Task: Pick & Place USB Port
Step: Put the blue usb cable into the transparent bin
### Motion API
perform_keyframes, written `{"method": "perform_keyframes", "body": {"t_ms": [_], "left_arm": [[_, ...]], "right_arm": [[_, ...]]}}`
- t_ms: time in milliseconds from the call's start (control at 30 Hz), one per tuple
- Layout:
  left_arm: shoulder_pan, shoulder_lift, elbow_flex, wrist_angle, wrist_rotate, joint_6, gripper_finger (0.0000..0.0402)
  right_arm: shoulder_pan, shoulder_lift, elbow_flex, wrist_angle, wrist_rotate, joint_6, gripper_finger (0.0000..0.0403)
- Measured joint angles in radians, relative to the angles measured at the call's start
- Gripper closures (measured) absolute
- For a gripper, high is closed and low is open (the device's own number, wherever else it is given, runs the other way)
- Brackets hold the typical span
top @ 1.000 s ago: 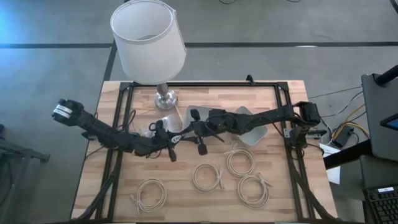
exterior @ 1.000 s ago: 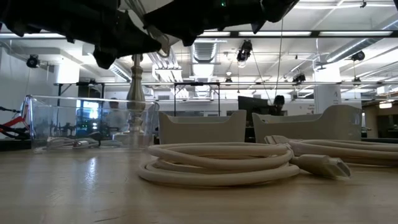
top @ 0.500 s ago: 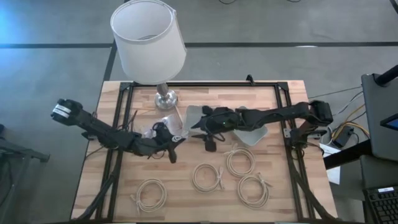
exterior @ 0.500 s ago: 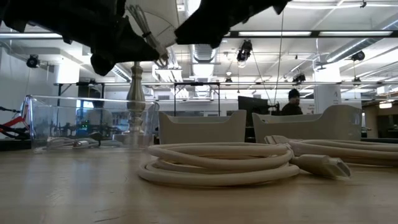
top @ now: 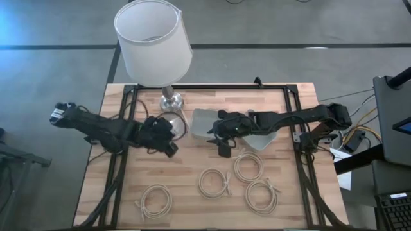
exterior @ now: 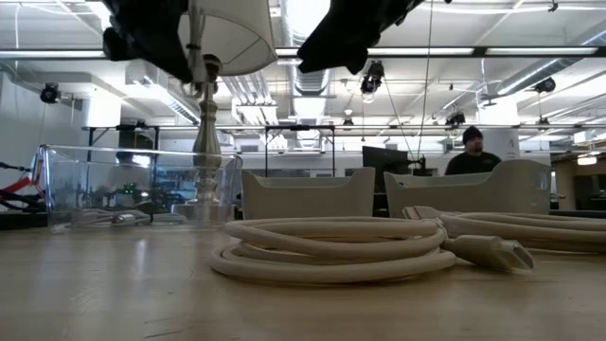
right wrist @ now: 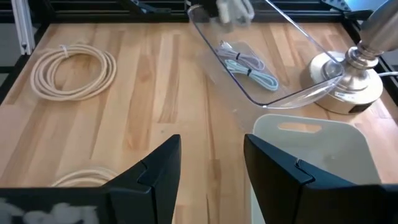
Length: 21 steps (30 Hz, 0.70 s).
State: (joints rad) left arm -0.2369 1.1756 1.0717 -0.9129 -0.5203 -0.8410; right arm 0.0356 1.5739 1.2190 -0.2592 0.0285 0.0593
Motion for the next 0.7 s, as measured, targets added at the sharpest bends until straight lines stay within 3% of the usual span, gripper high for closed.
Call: {"method": "perform_keyframes", "body": {"t_ms": [167,400,567,700], "left_arm": [[0.183,0.003,0.001,-0.104,0.069,0.008,0.0385],[0.434,0.045,-0.086,-0.067,0.349,0.131,0.0384],[0.497,0.098,-0.141,-0.023,0.493,0.189,0.0384],[0.501,0.154,-0.149,-0.02,0.51,0.223,0.0383]], "right_arm": [[0.0,0.0,0.0,-0.003,0.0,0.016,0.0236],[0.0,0.0,0.0,-0.003,0.0,0.019,0.0245],[0.0,0.0,0.0,-0.012,0.0,0.011,0.0251],[0.0,0.0,0.0,-0.023,0.0,0.005,0.0254]]}}
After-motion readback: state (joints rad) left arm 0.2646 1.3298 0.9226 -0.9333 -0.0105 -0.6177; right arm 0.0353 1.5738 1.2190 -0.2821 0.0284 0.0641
